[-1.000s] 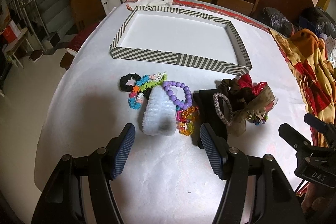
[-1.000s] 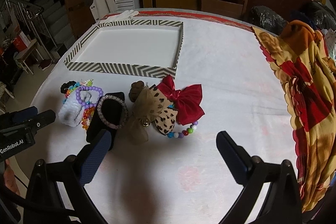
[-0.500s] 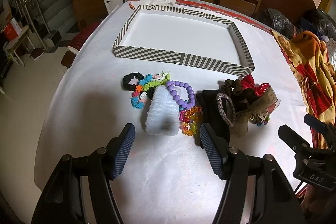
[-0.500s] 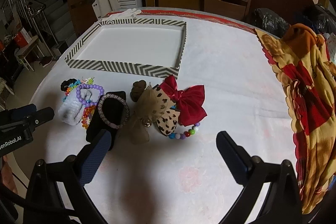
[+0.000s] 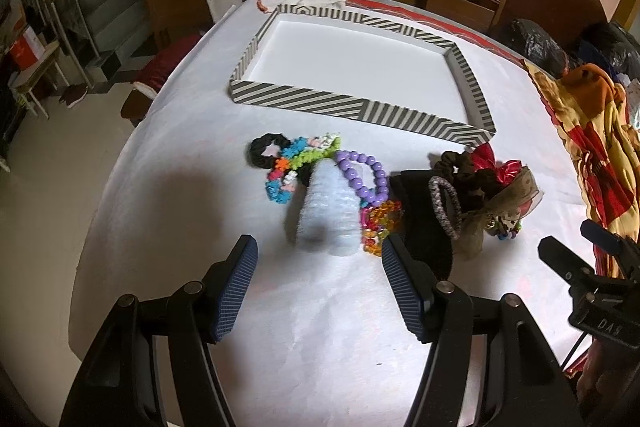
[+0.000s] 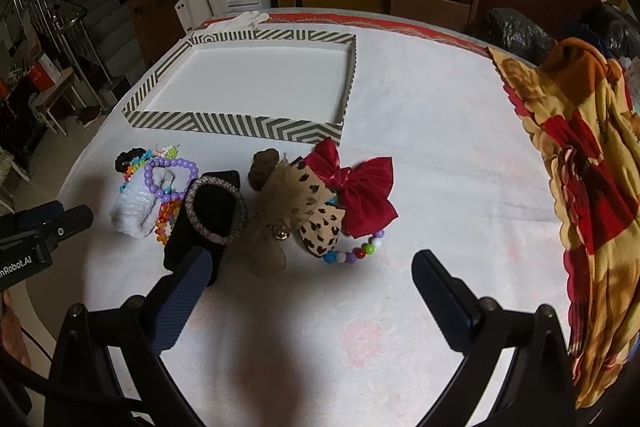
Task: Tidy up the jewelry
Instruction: 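Move the left tool toward the white fuzzy scrunchie while the right tool approaches the leopard-print bow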
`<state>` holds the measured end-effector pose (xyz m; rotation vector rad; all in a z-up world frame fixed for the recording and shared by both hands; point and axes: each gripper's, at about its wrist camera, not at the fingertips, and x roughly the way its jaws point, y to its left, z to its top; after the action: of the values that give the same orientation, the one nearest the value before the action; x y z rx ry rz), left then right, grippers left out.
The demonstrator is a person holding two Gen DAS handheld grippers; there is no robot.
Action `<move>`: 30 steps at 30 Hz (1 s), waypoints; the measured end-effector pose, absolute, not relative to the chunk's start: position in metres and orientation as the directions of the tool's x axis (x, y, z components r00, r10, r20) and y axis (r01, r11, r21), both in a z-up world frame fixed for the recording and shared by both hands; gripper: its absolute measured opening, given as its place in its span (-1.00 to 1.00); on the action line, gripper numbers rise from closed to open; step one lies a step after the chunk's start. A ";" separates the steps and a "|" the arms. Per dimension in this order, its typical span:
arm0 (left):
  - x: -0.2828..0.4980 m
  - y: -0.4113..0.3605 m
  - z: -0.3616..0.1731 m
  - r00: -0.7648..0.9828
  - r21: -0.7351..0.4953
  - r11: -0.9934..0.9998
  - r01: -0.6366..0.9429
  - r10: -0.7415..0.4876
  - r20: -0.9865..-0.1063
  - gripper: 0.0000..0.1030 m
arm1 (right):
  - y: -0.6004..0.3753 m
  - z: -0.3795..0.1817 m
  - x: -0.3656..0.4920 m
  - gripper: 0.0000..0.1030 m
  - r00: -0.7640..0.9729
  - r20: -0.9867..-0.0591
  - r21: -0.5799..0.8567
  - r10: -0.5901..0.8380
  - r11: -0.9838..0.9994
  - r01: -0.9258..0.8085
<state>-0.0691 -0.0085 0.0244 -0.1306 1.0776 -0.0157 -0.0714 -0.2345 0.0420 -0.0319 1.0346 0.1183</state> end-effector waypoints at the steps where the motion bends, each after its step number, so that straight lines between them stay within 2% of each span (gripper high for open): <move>1: -0.069 -0.005 0.023 0.471 -0.118 0.991 -0.056 -0.078 -0.879 0.14 | -0.236 0.041 -0.071 0.99 0.503 -0.860 0.036 0.088 0.993 -0.112; 11: -0.066 0.029 0.017 0.440 -0.193 0.976 -0.097 -0.131 -0.888 0.14 | -0.257 0.033 -0.063 0.99 0.474 -0.860 0.151 0.188 0.982 -0.115; 18: -0.054 0.024 0.007 0.405 -0.229 0.971 -0.068 -0.183 -0.896 0.14 | -0.264 0.026 -0.057 0.97 0.463 -0.861 0.177 0.212 0.977 -0.120; 24: -0.042 0.013 -0.007 0.362 -0.260 0.965 -0.029 -0.232 -0.903 0.14 | -0.268 0.018 -0.051 0.77 0.455 -0.860 0.197 0.230 0.973 -0.119; 26: -0.038 0.012 -0.012 0.345 -0.279 0.960 -0.026 -0.253 -0.904 0.14 | -0.272 0.016 -0.048 0.60 0.451 -0.857 0.226 0.249 0.968 -0.104; 30: -0.031 0.012 -0.016 0.335 -0.288 0.957 -0.020 -0.265 -0.904 0.14 | -0.274 0.016 -0.045 0.59 0.446 -0.846 0.271 0.293 0.956 -0.113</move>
<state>-0.0312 0.0117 -0.0164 -0.2667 1.2230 -0.1628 -0.0448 -0.2741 0.0161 0.1849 1.0811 0.2531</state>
